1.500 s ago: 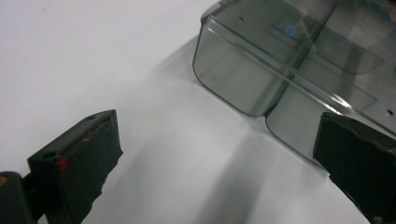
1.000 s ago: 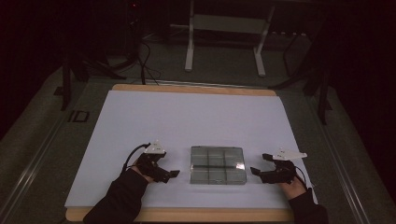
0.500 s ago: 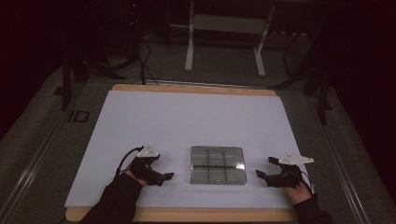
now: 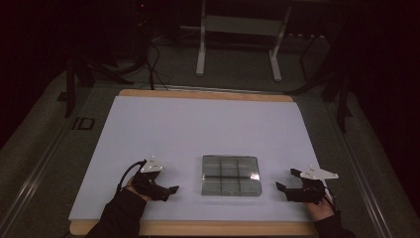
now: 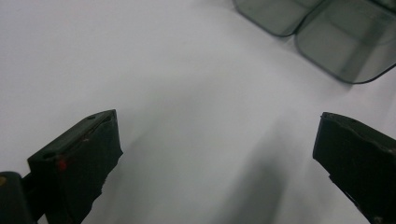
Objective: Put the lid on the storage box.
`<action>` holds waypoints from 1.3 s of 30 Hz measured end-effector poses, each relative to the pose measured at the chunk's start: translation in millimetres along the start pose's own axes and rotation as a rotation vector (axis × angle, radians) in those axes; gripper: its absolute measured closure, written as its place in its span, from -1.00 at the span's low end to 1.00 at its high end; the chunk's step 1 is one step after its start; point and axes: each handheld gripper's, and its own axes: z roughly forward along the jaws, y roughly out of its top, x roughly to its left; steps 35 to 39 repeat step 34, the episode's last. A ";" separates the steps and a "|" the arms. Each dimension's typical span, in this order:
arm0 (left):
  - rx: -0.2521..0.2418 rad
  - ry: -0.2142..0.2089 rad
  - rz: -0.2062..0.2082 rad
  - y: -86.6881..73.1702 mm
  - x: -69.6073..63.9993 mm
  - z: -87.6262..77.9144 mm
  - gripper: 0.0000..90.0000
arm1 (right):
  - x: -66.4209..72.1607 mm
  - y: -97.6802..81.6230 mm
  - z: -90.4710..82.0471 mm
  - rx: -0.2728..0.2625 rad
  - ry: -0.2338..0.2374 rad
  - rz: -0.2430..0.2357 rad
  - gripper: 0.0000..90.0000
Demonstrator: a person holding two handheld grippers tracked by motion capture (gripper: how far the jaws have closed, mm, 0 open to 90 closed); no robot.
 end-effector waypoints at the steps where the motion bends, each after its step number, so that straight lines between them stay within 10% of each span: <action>1: 0.004 0.028 -0.005 -2.3 0.1 -2.2 -0.95 | 0.1 -0.3 -0.4 0.000 -0.008 0.001 -0.64; 17: 0.005 0.170 0.004 -12.7 -9.5 -6.4 -0.94 | -0.3 -4.4 -3.0 0.004 -0.094 0.017 -0.67; 39: -0.014 0.151 -0.018 -14.2 -6.7 -8.2 -0.94 | 0.4 -5.3 -2.3 0.003 -0.130 0.025 -0.67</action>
